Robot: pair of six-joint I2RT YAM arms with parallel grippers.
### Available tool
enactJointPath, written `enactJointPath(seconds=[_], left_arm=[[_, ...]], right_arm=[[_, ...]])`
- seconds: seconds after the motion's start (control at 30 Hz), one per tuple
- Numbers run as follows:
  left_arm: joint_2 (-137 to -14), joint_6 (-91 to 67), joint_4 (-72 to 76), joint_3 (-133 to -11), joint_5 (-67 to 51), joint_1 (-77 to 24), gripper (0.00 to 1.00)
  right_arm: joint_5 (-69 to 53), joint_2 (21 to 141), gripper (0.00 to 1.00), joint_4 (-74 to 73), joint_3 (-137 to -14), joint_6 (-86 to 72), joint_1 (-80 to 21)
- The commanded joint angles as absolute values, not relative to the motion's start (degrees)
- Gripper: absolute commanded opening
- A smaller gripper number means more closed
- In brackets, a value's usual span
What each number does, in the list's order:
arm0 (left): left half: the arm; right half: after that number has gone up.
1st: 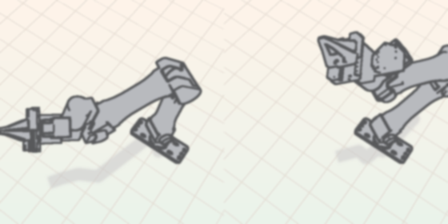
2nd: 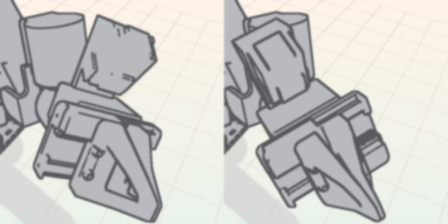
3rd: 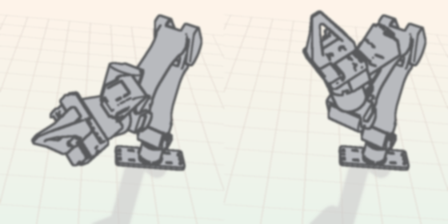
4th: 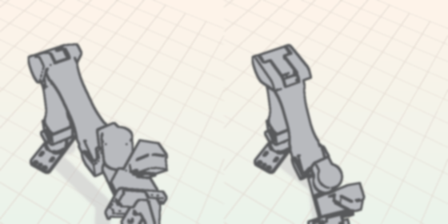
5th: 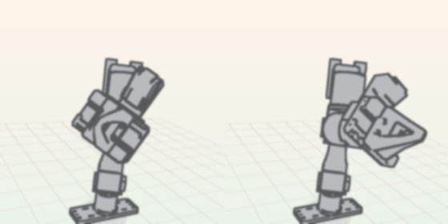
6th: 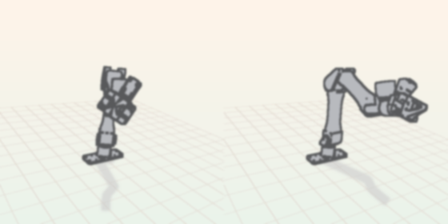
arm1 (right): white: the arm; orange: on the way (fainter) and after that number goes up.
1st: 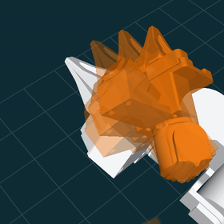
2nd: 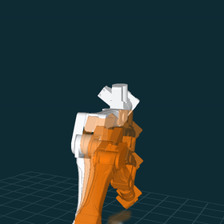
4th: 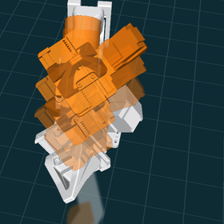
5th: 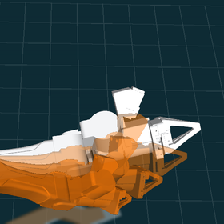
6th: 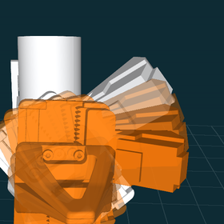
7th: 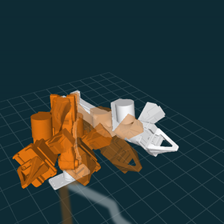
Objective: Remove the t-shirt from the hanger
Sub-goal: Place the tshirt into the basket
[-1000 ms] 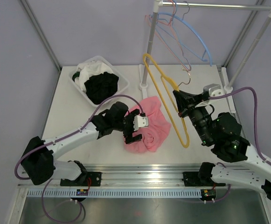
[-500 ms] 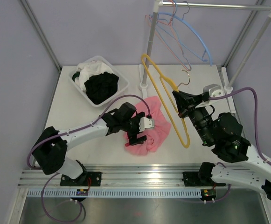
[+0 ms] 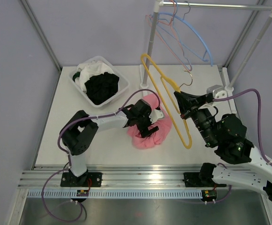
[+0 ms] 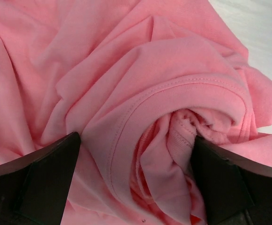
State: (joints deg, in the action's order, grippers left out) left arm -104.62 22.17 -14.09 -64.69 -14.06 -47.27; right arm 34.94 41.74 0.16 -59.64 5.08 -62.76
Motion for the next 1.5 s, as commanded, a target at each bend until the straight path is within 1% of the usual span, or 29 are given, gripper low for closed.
enactJointPath(seconds=[0.0,0.13,0.23,0.33,0.37,0.43,0.47,0.57,0.6,0.63,0.73,0.83,1.1,1.33,1.37,1.47], left_arm=[[-109.59,21.09,-14.23,-67.58,-9.05,-46.67,0.99],[-115.30,21.80,-20.38,-71.88,-10.28,-46.67,0.99],[-117.95,22.06,-23.02,-74.00,-10.98,-46.67,0.90],[-118.65,22.32,-24.25,-74.70,-11.51,-46.93,0.68],[-118.83,22.41,-24.52,-74.88,-11.77,-47.02,0.56],[-119.44,22.76,-25.57,-75.06,-12.04,-47.63,0.44],[-119.44,23.02,-25.92,-75.15,-12.04,-47.81,0.32],[-119.79,24.34,-27.33,-75.15,-12.65,-49.13,0.17],[-119.79,24.87,-28.29,-75.23,-12.57,-49.48,0.05],[-119.45,25.05,-28.65,-75.15,-12.66,-49.92,0.00],[-117.61,24.96,-29.27,-74.62,-13.09,-50.01,0.00],[-111.82,24.96,-28.92,-72.34,-13.01,-49.92,0.00],[-89.33,20.85,-28.12,-66.53,-11.16,-47.73,0.00],[-76.92,17.14,-28.30,-69.25,-10.37,-39.48,0.00],[-74.29,17.14,-28.30,-70.13,-9.50,-39.03,0.00],[-72.25,16.88,-29.17,-75.13,-5.64,-36.83,0.00]], right_arm=[[33.84,40.78,0.00,1.41,-61.52,4.66,-63.19],[33.66,40.08,0.00,1.06,-61.35,4.66,-63.19],[33.40,39.29,0.00,0.88,-61.08,4.57,-63.19],[33.31,38.94,0.00,0.70,-61.00,4.39,-63.19],[33.31,38.76,0.00,0.62,-60.91,4.31,-63.11],[33.31,38.58,0.00,0.53,-60.91,4.31,-63.19],[33.40,38.50,0.00,0.53,-60.82,4.22,-63.19],[33.31,38.32,0.00,0.44,-60.82,4.22,-63.19],[33.22,38.23,0.00,0.53,-60.73,4.22,-63.19],[33.22,38.15,0.00,0.44,-60.73,4.22,-63.11],[32.96,37.88,0.00,0.44,-60.73,4.13,-63.19],[33.13,37.79,0.00,0.35,-60.64,4.13,-63.11],[33.13,37.62,0.00,1.05,-60.29,4.13,-63.11],[32.96,38.50,0.00,1.58,-60.38,4.22,-63.19],[33.22,38.58,0.00,1.58,-60.47,4.31,-63.19],[33.31,38.76,0.00,1.76,-60.38,4.39,-63.19]])
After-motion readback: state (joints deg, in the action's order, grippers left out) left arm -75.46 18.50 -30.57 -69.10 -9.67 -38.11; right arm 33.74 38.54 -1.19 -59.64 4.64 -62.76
